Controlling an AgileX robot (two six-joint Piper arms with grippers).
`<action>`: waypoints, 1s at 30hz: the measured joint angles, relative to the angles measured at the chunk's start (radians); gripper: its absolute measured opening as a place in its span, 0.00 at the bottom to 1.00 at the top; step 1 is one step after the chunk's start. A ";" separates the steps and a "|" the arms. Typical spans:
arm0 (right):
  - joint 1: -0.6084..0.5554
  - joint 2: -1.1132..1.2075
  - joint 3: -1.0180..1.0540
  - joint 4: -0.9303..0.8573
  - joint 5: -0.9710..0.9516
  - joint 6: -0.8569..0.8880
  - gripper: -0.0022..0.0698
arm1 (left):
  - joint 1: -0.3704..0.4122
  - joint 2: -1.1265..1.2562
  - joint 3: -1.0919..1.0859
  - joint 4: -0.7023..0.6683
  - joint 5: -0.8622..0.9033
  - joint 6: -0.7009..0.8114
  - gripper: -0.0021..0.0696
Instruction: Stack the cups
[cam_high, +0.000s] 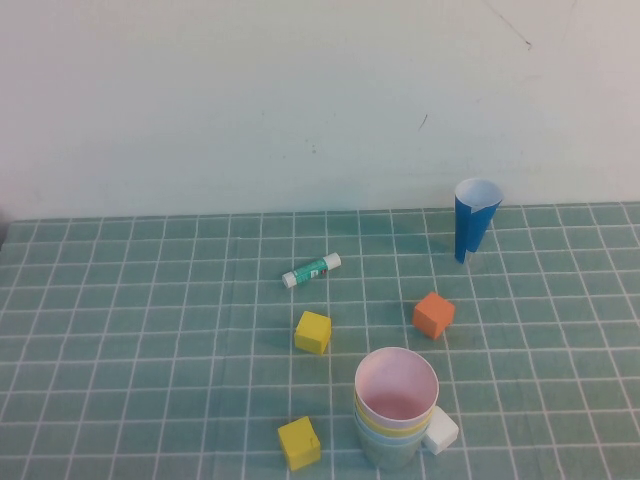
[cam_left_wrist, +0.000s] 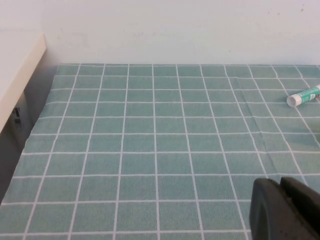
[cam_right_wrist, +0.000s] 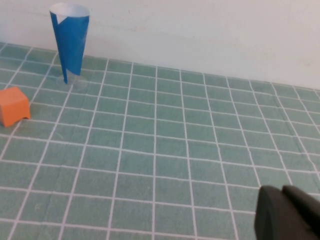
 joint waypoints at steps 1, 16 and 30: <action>0.000 0.000 0.000 0.000 0.000 0.000 0.03 | 0.000 0.000 0.000 0.000 0.000 0.002 0.03; 0.000 0.000 0.000 0.000 0.000 -0.007 0.03 | 0.000 0.000 0.000 0.000 0.000 0.013 0.03; 0.000 0.000 0.000 0.000 0.000 -0.007 0.03 | 0.000 0.000 0.000 0.000 0.000 0.018 0.03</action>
